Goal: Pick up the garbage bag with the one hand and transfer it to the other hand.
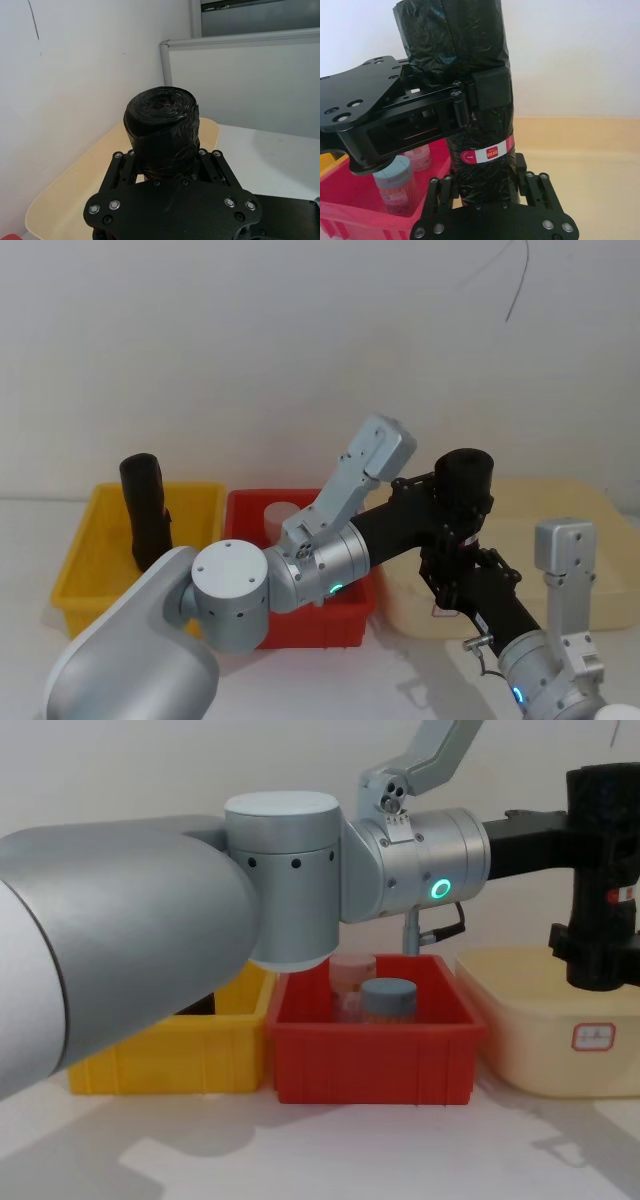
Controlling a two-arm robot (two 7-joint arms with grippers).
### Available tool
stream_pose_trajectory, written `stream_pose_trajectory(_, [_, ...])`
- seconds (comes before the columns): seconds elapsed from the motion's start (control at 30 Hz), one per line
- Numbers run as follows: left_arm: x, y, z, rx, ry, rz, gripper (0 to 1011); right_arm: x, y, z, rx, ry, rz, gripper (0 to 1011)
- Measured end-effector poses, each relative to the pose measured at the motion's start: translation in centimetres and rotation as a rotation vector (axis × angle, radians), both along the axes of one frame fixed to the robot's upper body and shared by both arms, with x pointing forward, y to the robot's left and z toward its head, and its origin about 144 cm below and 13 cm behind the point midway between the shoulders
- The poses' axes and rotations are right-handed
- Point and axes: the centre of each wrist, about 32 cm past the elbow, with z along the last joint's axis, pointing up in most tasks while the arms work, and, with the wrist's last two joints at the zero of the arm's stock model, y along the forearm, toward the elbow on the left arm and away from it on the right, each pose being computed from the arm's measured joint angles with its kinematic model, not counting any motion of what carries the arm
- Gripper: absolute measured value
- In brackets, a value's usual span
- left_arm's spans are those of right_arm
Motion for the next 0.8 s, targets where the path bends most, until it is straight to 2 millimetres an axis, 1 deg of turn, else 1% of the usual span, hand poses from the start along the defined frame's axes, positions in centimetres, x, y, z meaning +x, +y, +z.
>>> stream_pose_trajectory(0.03, [0.00, 0.00, 0.00, 0.000, 0.000, 0.000, 460, 0.02, 0.03, 0.01, 0.000, 0.001, 0.003, 630])
stream_pose_trajectory(0.1, [0.00, 0.00, 0.00, 0.000, 0.000, 0.000, 460, 0.06, 0.03, 0.02, 0.000, 0.003, 0.005, 562])
stream_pose_trajectory(0.37, [0.00, 0.00, -0.01, 0.000, 0.000, 0.000, 460, 0.10, 0.09, -0.02, -0.002, 0.003, 0.011, 545])
stream_pose_trajectory(0.47, [0.00, 0.00, 0.00, 0.000, 0.000, 0.000, 490, 0.11, 0.10, -0.06, -0.004, 0.003, 0.013, 545])
stream_pose_trajectory(0.5, [0.00, 0.00, 0.00, 0.000, 0.000, 0.000, 542, 0.11, 0.09, -0.08, -0.004, 0.003, 0.014, 545])
stream_pose_trajectory(0.57, [0.00, 0.00, 0.00, 0.000, 0.000, 0.000, 577, 0.10, 0.08, -0.11, -0.004, 0.002, 0.014, 545])
stream_pose_trajectory(0.7, [0.00, 0.00, 0.00, 0.000, 0.000, 0.000, 705, 0.07, 0.04, -0.17, -0.003, 0.000, 0.014, 545])
stream_pose_trajectory(0.73, [0.00, 0.00, 0.00, 0.000, 0.000, 0.000, 705, 0.07, 0.03, -0.19, -0.002, 0.000, 0.014, 545])
stream_pose_trajectory(0.77, [0.00, 0.00, 0.00, 0.000, 0.000, 0.000, 762, 0.06, -0.03, -0.21, 0.000, 0.000, 0.013, 545])
stream_pose_trajectory(0.8, [0.00, 0.00, 0.00, 0.000, 0.000, 0.000, 798, 0.06, -0.06, -0.22, 0.000, 0.000, 0.013, 545])
